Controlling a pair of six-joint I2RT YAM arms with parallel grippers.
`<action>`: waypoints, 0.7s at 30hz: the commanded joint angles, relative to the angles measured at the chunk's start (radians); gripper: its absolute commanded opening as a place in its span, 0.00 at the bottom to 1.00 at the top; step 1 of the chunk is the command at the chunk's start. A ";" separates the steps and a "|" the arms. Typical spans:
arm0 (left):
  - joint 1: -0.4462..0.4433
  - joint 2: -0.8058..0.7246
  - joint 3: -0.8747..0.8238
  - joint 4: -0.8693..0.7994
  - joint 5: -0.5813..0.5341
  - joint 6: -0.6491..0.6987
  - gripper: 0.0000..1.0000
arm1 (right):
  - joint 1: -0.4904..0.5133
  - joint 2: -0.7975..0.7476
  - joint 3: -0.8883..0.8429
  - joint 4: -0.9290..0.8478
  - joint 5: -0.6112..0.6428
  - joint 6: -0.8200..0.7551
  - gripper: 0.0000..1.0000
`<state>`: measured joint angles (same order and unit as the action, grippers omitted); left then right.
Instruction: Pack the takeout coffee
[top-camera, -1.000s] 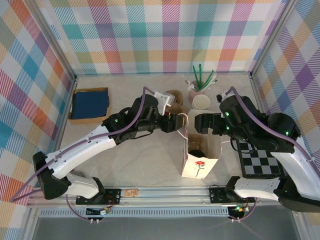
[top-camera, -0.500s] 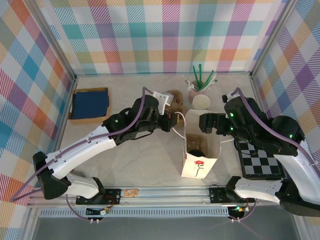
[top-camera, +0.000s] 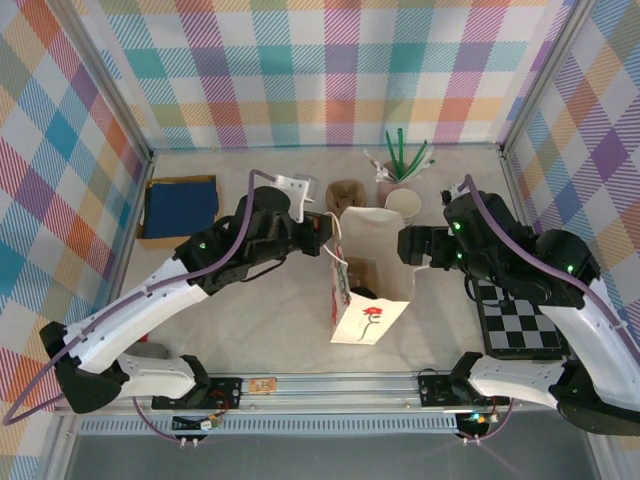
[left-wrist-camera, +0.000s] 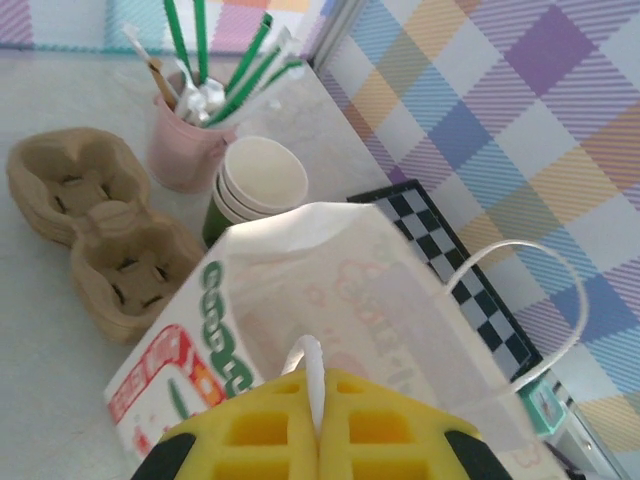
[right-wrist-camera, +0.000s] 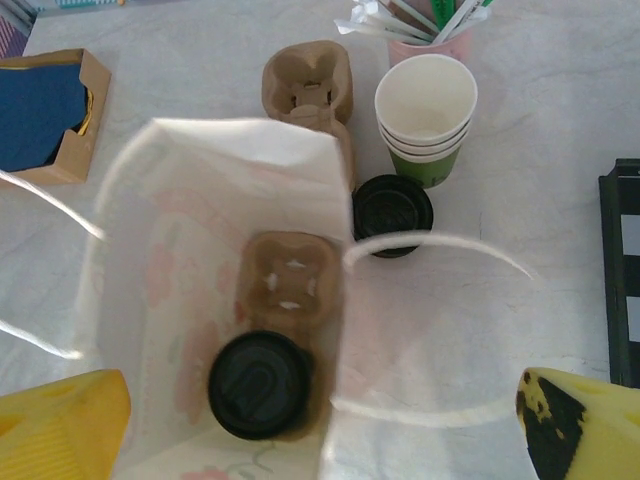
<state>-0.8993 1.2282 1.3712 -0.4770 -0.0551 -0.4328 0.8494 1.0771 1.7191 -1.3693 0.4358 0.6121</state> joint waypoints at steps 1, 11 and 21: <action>0.023 -0.039 -0.011 -0.013 -0.029 0.020 0.00 | -0.009 -0.001 -0.012 0.024 -0.019 -0.016 0.99; 0.090 -0.090 -0.063 -0.028 -0.034 0.031 0.00 | -0.019 0.019 -0.029 0.036 -0.039 -0.021 0.99; 0.142 -0.145 -0.082 -0.040 -0.041 0.043 0.00 | -0.026 0.079 -0.018 0.028 -0.061 -0.033 0.99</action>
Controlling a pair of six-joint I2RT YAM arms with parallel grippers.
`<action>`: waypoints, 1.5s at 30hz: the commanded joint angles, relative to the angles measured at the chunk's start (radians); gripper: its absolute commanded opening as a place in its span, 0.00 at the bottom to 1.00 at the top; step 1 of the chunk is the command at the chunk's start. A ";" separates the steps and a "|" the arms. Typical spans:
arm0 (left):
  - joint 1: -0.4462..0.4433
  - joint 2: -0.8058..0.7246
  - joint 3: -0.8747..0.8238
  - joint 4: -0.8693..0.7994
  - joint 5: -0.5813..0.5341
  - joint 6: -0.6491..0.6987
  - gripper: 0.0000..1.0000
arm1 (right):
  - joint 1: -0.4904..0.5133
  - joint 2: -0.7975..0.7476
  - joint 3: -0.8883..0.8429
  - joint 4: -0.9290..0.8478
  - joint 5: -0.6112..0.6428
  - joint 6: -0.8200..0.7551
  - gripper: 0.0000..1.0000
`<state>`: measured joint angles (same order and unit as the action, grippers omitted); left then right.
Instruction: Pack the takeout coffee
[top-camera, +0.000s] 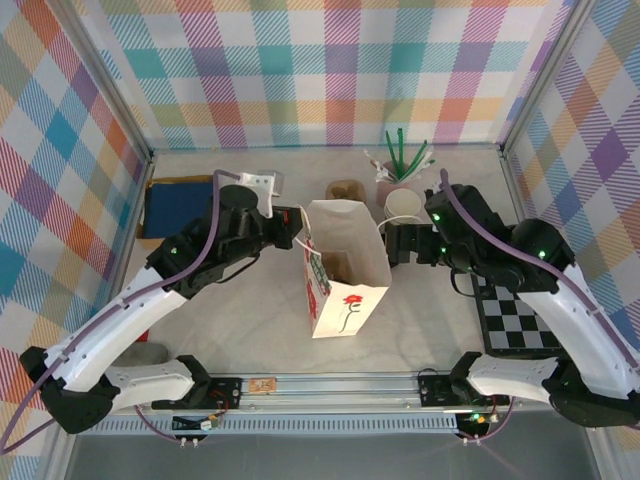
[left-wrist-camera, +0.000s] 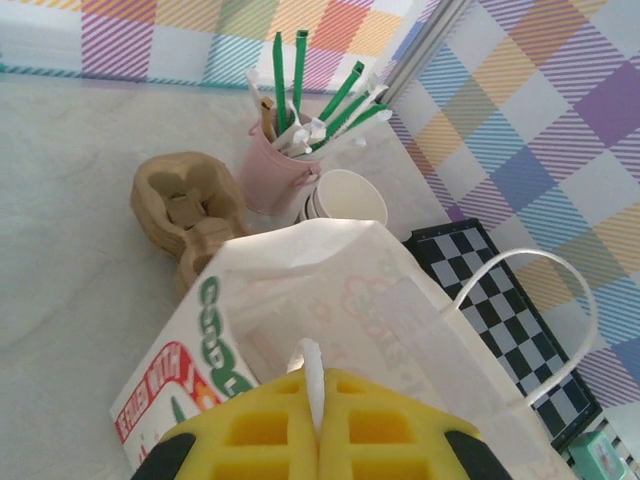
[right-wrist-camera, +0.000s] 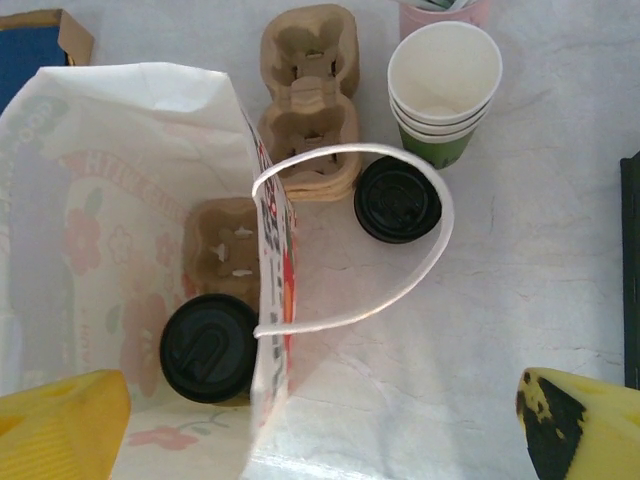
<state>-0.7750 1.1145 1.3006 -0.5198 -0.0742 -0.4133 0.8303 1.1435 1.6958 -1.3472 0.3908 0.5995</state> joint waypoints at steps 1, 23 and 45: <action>0.021 -0.035 -0.015 0.003 -0.022 0.024 0.00 | -0.007 0.017 0.005 0.008 -0.022 -0.021 0.99; 0.041 -0.063 -0.050 -0.024 -0.034 0.040 0.73 | -0.029 0.106 0.029 -0.038 -0.068 -0.003 0.99; 0.057 -0.161 0.082 -0.201 -0.218 0.137 0.90 | -0.150 0.218 0.214 0.016 -0.126 -0.142 0.99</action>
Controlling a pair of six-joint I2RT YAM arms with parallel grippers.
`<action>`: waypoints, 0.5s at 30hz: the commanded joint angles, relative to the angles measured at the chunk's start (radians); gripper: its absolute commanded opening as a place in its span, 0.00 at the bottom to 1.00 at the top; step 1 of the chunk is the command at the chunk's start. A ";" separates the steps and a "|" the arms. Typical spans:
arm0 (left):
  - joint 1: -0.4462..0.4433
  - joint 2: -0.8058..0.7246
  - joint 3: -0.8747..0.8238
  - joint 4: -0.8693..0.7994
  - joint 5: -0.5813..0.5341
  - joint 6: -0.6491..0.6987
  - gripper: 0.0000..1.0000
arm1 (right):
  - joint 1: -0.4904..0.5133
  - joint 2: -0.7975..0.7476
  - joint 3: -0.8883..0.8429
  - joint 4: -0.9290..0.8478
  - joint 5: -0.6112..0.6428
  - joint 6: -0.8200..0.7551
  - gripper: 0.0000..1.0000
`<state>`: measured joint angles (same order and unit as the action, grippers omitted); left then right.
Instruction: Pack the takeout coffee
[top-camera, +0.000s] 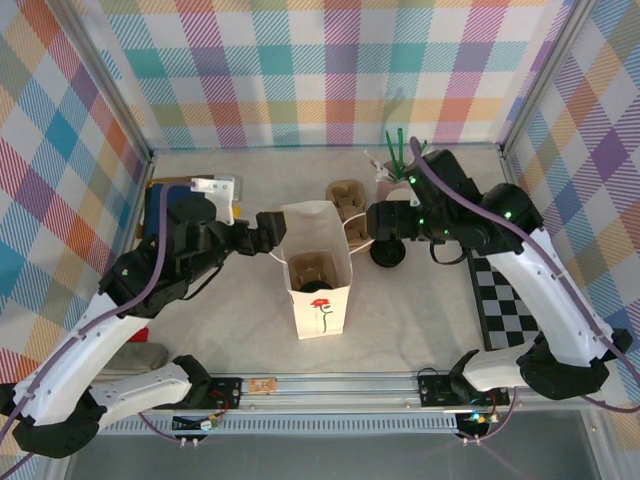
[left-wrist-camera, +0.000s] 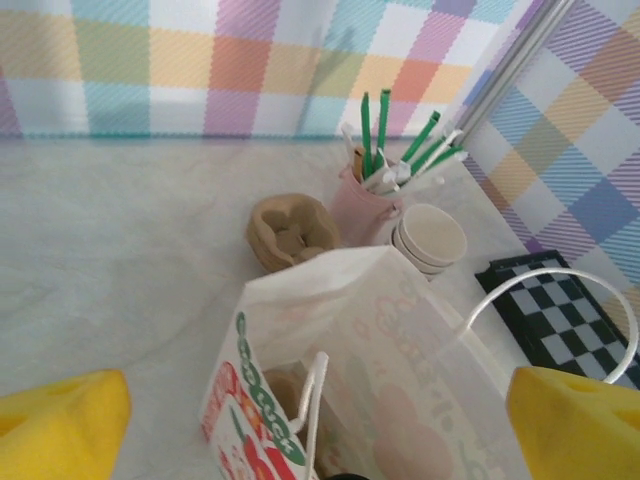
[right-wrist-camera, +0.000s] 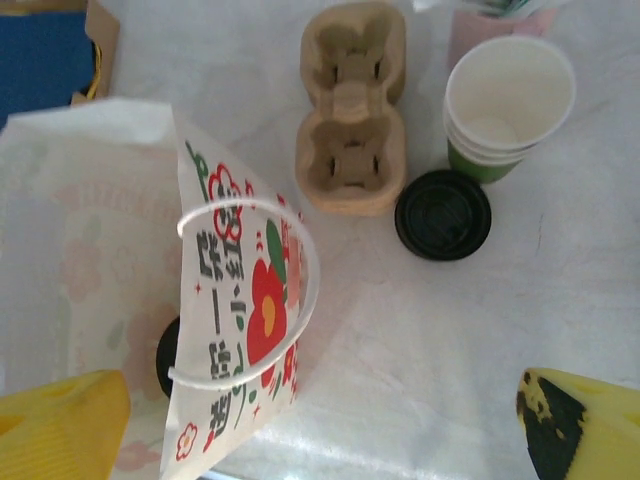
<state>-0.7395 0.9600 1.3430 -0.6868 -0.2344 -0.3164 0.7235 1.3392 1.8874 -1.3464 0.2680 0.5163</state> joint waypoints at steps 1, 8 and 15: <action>0.042 -0.002 0.040 -0.036 -0.059 0.034 0.84 | -0.077 0.029 0.020 0.032 -0.016 -0.072 0.99; 0.296 0.008 0.007 0.044 0.159 -0.060 0.81 | -0.295 0.127 -0.005 0.144 -0.133 -0.140 0.99; 0.635 0.063 -0.022 0.141 0.479 -0.178 0.76 | -0.429 0.292 0.064 0.210 -0.237 -0.184 0.89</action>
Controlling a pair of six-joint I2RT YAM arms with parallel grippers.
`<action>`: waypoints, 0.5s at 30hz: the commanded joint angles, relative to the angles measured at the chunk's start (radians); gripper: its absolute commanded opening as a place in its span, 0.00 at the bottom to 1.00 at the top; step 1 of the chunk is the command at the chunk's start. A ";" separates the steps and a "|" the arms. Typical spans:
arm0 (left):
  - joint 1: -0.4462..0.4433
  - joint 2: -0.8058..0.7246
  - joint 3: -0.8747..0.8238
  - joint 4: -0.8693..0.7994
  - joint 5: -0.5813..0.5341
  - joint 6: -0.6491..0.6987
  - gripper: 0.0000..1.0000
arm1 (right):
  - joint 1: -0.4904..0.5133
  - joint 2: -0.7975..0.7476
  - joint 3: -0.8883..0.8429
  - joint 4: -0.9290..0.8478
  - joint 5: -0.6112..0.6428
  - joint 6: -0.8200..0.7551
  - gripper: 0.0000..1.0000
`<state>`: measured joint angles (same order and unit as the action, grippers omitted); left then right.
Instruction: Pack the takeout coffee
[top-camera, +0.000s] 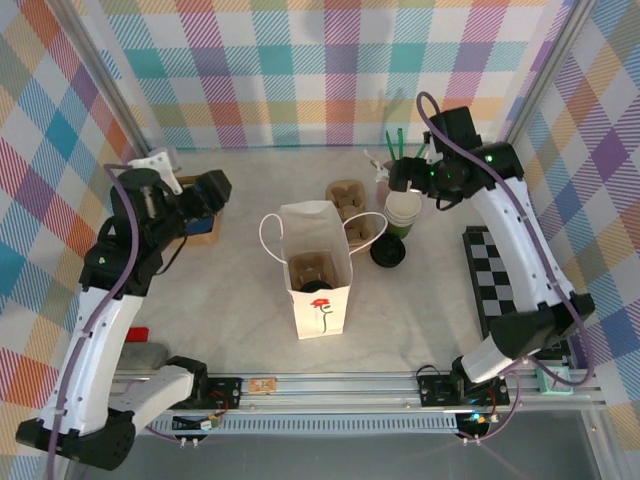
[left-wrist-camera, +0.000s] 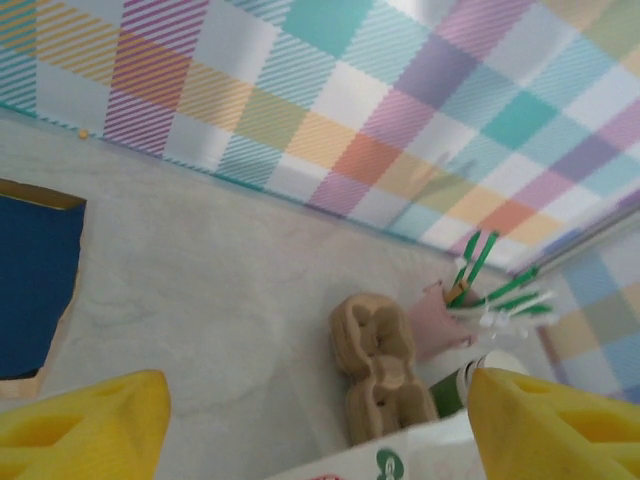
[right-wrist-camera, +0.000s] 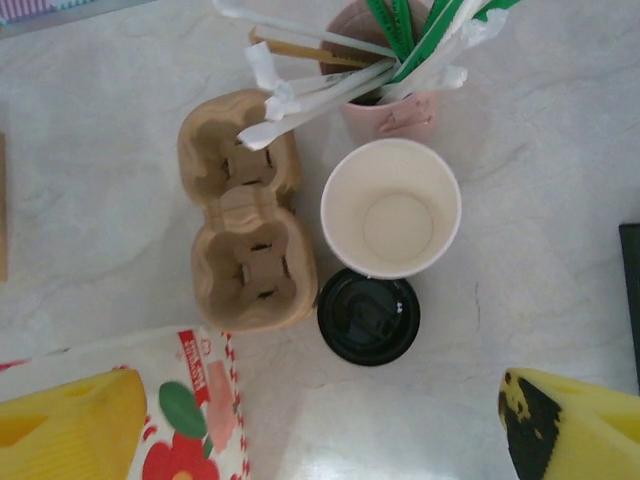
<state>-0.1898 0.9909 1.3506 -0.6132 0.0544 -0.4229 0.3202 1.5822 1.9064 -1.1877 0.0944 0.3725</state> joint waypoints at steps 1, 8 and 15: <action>0.129 0.043 -0.057 0.095 0.244 -0.100 0.74 | -0.030 0.083 0.069 0.050 -0.064 -0.047 0.88; 0.164 0.081 -0.191 0.121 0.253 -0.100 0.70 | -0.037 0.297 0.238 0.019 -0.072 -0.074 0.70; 0.167 0.080 -0.277 0.115 0.226 -0.078 0.70 | -0.037 0.443 0.346 0.008 -0.087 -0.067 0.65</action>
<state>-0.0299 1.0847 1.0813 -0.5209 0.2695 -0.5083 0.2844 1.9999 2.2002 -1.1667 0.0280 0.3153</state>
